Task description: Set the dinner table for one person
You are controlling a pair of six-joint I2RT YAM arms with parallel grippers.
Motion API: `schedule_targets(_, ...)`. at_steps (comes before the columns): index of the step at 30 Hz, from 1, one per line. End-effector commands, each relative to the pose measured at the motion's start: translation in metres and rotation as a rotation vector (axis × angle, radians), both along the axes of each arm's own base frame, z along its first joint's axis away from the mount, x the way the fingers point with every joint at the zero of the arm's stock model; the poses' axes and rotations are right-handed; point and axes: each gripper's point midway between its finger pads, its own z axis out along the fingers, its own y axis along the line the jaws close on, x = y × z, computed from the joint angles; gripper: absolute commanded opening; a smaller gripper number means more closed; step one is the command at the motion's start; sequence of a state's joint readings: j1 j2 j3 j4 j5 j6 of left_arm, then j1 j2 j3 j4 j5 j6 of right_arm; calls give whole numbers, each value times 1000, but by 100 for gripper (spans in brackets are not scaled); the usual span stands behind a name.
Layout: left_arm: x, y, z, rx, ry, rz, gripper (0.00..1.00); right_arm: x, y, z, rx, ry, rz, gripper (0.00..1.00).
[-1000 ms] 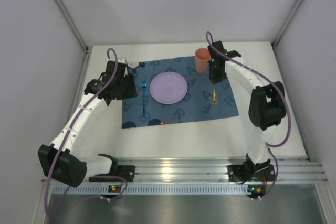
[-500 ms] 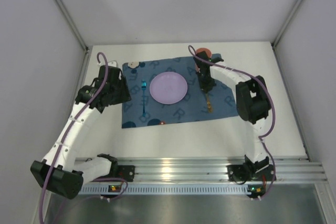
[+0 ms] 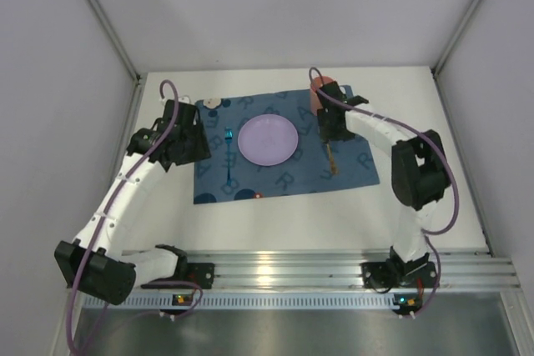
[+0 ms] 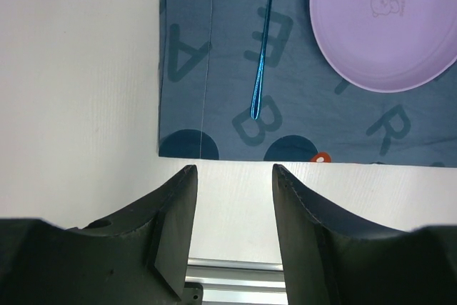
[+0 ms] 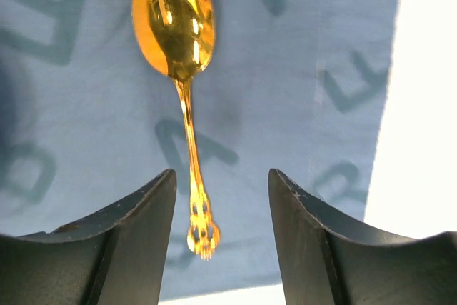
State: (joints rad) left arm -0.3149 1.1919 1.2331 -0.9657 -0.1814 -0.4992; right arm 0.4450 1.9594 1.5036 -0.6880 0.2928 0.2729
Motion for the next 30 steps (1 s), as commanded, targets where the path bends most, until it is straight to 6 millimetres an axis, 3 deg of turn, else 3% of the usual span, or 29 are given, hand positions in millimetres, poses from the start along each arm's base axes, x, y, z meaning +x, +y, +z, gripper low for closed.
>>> schedule_targets(1, 9, 0, 19, -8, -49, 9, 52, 5, 3, 87, 87, -218, -32, 55)
schedule_targets(2, 10, -1, 19, -9, -50, 8, 52, -3, 3, 113, 117, -264, -23, 56)
schedule_targets(3, 11, -2, 19, -10, -49, 6, 52, -9, 6, 124, 136, -283, -7, 56)
schedule_targets(5, 13, -4, 16, -16, -37, 6, 54, -28, 15, 152, 221, -333, 70, 71)
schedule_targets(7, 15, -3, 15, -20, -46, 33, 60, -45, 39, 168, 349, -356, 204, 83)
schedule_targets(8, 17, 0, 15, -11, -55, 49, 63, -61, 41, 168, 390, -357, 249, 96)
schedule_targets(9, 16, 3, 12, -9, -54, 88, 67, -70, 48, 167, 432, -347, 294, 98)
schedule_targets(10, 17, 12, 10, 23, -62, 127, 71, -83, 56, 164, 479, -315, 351, 99)
schedule_targets(14, 16, 20, 2, 60, -50, 194, 89, -121, 42, 141, 503, -257, 331, 100)
schedule_targets(17, 16, 17, -1, 62, -34, 200, 90, -136, 30, 148, 527, -316, 293, 100)
schedule_targets(20, 16, 8, 0, 79, -36, 192, 92, -143, 23, 162, 555, -383, 265, 100)
schedule_targets(26, 14, -25, 9, 111, -34, 151, 92, -145, 10, 170, 540, -441, 189, 100)
schedule_targets(30, 10, -48, 27, 74, -61, 117, 94, -148, -5, 177, 511, -471, 113, 100)
